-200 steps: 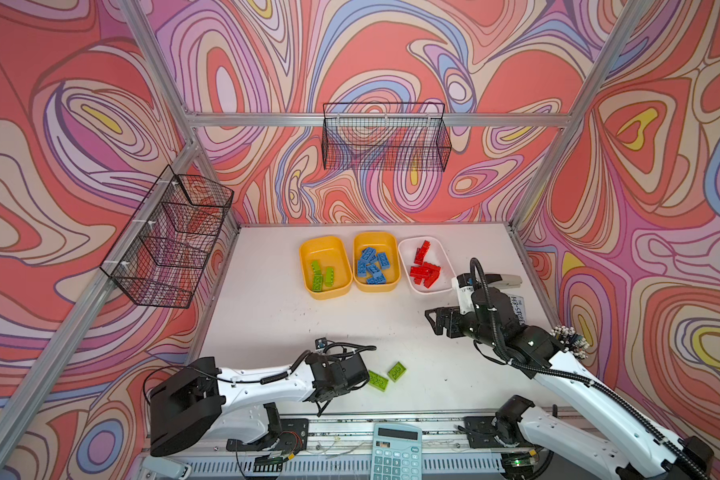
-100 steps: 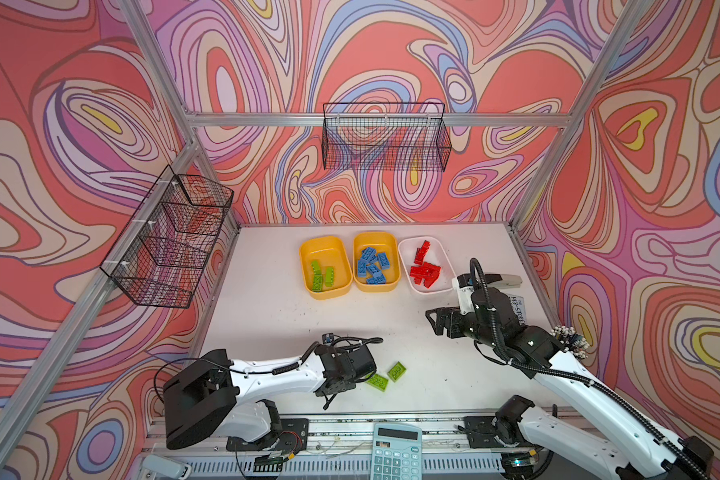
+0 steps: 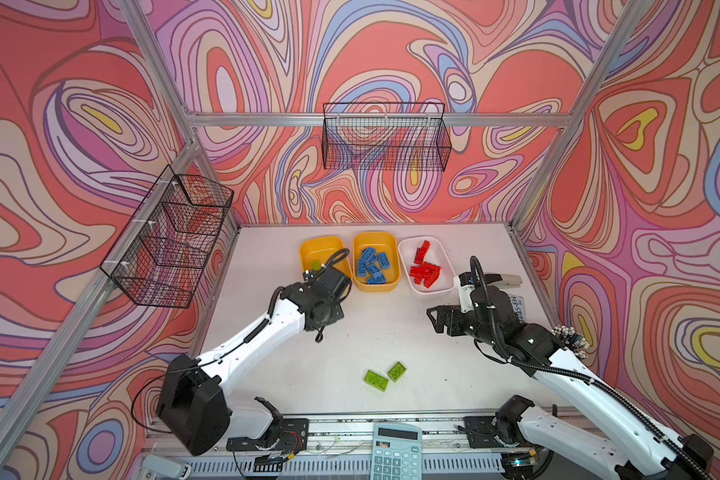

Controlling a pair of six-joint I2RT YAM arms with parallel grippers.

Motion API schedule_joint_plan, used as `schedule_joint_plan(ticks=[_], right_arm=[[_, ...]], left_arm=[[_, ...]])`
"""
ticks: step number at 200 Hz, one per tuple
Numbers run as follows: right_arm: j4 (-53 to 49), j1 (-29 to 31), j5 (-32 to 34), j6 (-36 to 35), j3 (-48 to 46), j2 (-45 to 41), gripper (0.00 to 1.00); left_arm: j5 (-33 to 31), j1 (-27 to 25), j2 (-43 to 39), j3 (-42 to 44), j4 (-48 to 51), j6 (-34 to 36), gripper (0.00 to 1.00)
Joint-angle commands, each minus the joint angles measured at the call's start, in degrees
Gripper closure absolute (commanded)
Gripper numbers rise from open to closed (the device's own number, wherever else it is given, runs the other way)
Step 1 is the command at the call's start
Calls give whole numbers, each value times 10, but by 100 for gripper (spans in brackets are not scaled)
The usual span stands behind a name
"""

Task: Sort the legos into containers by color
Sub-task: 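Carry the green brick with the left gripper and drop it into the green tub, then move the left gripper back down and grasp another lime-green brick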

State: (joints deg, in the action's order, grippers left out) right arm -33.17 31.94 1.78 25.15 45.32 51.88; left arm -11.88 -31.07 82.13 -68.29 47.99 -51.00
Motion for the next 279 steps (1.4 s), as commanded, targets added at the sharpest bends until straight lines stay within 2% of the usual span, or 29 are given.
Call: schedule_joint_plan(ticks=[1, 37, 68, 76, 91, 107, 131, 155, 190, 226, 250, 279], right_arm=[[17, 0, -4, 12, 19, 17, 2], [27, 0, 1, 16, 25, 38, 2], [27, -1, 11, 24, 25, 39, 2], [25, -1, 15, 25, 25, 38, 2], [21, -1, 23, 28, 26, 35, 2], [16, -1, 29, 29, 27, 33, 2], [12, -1, 35, 28, 30, 31, 2], [8, -1, 33, 28, 30, 27, 2], [-4, -1, 33, 25, 21, 8, 2], [-35, 0, 41, 23, 21, -22, 2], [-57, 0, 41, 24, 21, -43, 2], [-74, 0, 40, 28, 19, -61, 2]], left_arm=[[27, 60, 102, -100, -4, 114, 90], [58, 120, 288, -299, 11, 154, 91], [74, 152, 421, -448, 46, 178, 86], [75, 156, 448, -481, 57, 183, 82], [81, 160, 485, -534, 80, 190, 66], [96, 160, 491, -554, 91, 192, 56], [88, 144, 432, -501, 74, 193, 39], [72, 108, 323, -388, 46, 192, 38], [51, -18, 151, -166, 8, 194, 35], [37, -158, 16, 30, -22, 144, 35], [33, -242, -33, 105, -45, 111, 34], [36, -310, -30, 139, -75, 88, 31]])
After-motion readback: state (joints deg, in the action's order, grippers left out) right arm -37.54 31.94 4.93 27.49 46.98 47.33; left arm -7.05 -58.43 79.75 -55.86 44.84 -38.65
